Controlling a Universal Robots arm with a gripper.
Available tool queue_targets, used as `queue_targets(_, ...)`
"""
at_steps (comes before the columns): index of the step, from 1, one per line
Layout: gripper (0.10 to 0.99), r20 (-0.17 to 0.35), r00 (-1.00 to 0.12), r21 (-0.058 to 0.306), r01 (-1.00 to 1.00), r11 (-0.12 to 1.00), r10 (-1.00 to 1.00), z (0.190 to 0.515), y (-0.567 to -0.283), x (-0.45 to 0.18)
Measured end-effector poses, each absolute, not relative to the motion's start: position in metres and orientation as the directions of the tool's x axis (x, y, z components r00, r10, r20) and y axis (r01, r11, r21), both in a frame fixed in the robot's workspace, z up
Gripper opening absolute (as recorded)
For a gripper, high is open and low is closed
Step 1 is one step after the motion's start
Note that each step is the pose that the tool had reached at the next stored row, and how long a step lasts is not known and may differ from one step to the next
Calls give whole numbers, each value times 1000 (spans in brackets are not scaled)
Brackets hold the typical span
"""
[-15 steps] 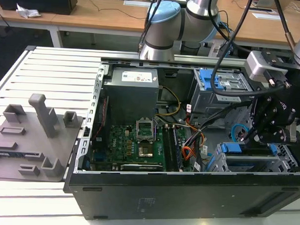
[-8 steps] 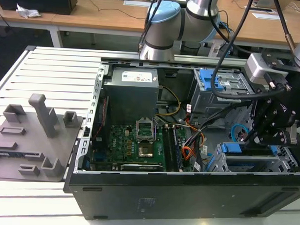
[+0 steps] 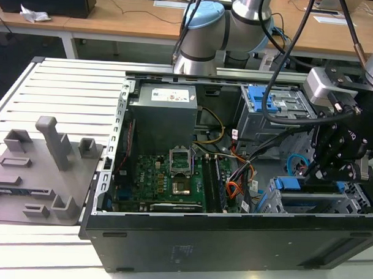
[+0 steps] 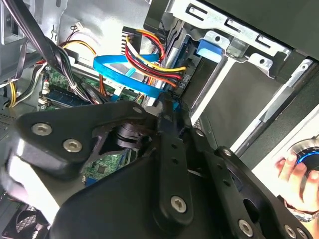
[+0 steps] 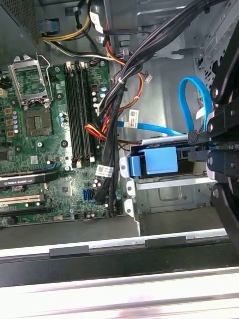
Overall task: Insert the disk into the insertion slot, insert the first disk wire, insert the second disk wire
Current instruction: 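Insert the second disk wire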
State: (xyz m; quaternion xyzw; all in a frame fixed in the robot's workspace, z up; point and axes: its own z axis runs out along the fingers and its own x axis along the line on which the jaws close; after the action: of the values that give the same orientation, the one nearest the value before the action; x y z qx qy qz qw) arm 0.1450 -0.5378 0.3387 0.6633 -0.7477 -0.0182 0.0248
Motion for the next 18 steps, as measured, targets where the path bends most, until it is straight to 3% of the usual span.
queue_targets(1, 173, 13, -119, 60, -991, 119, -993, 339, -538, 145)
queue_targets(2, 239, 13, -119, 60, -991, 119, -993, 339, -538, 145)
queue_targets(8, 239, 13, -119, 60, -991, 119, -993, 352, -538, 145)
queue_targets(10, 224, 13, -119, 60, -991, 119, -993, 358, -538, 145)
queue_targets(11, 157, 13, -119, 60, -991, 119, -993, 360, -538, 145)
queue_targets(13, 106, 13, -119, 60, -991, 119, -993, 362, -538, 145)
queue_targets(18, 106, 3, -115, 61, -991, 115, -993, 363, -538, 132)
